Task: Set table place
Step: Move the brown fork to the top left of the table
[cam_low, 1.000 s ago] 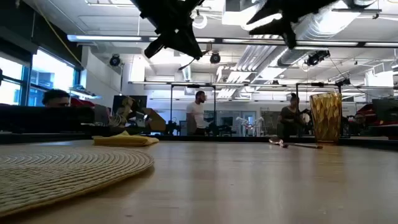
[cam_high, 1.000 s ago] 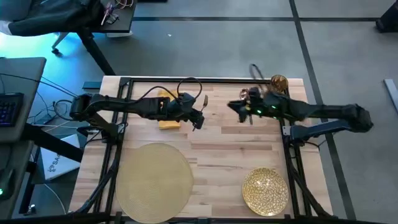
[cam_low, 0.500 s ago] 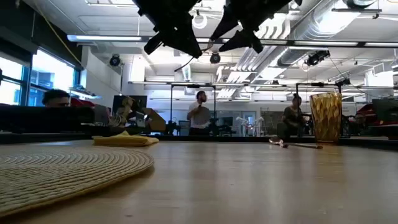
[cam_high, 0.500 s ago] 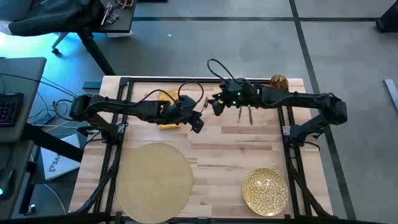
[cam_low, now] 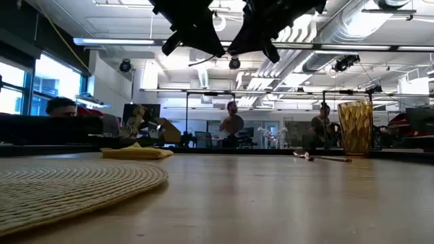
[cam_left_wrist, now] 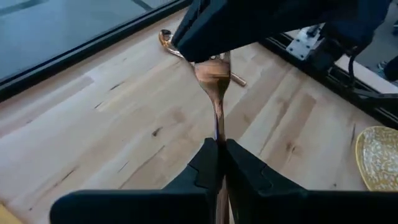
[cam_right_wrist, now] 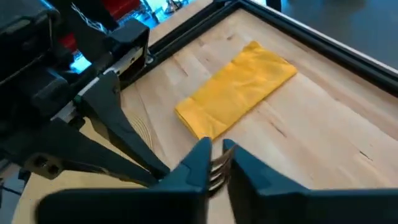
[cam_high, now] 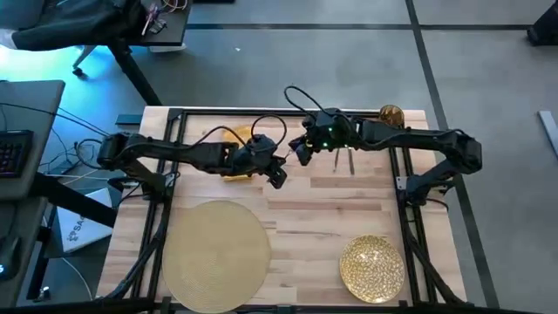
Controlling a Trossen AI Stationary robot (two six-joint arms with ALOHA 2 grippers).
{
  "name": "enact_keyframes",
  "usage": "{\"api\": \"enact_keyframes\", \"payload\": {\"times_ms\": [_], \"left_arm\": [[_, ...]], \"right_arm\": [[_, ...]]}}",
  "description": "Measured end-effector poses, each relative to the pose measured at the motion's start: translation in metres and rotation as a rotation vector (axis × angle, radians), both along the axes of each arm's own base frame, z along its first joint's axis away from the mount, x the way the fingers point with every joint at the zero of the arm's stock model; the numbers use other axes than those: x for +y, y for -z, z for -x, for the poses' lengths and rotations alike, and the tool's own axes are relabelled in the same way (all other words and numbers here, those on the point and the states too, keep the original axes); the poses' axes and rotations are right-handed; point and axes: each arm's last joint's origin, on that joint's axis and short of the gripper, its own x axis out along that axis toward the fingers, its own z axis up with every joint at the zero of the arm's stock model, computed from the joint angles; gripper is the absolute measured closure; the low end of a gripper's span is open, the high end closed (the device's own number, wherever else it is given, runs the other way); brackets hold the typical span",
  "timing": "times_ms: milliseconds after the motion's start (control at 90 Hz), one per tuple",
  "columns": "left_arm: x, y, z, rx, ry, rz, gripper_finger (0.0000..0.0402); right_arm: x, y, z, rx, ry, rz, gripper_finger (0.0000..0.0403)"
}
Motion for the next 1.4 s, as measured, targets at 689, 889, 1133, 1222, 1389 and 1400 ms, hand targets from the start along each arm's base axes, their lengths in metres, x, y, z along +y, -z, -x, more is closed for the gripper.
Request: {"api": "enact_keyframes", "payload": {"times_ms": [689, 889, 1133, 1222, 1389, 1400], "left_arm": [[-0.001, 0.002, 0.001, 0.020, 0.066, 0.043, 0.0310], [-0.012, 0.003, 0.000, 0.004, 0.165, 0.250, 0.0305], [-0.035, 0.005, 0.003, -0.010, 0.114, 0.374, 0.0315], [-0.042, 0.005, 0.004, -0.014, 0.079, 0.395, 0.0316], [-0.050, 0.006, 0.005, -0.033, 0.024, 0.439, 0.0317], [-0.050, 0.006, 0.005, -0.034, 0.021, 0.440, 0.0317]], "right_arm": [[-0.077, 0.035, 0.057, 0.298, -0.207, -0.057, 0.0402], [-0.137, 0.076, 0.075, 0.290, -0.265, -0.103, 0.0402], [-0.183, 0.130, 0.094, 0.329, -0.285, -0.151, 0.0402], [-0.192, 0.145, 0.101, 0.345, -0.294, -0.158, 0.0401], [-0.205, 0.157, 0.112, 0.365, -0.300, -0.135, 0.0400], [-0.205, 0.158, 0.113, 0.366, -0.299, -0.135, 0.0400]]}}
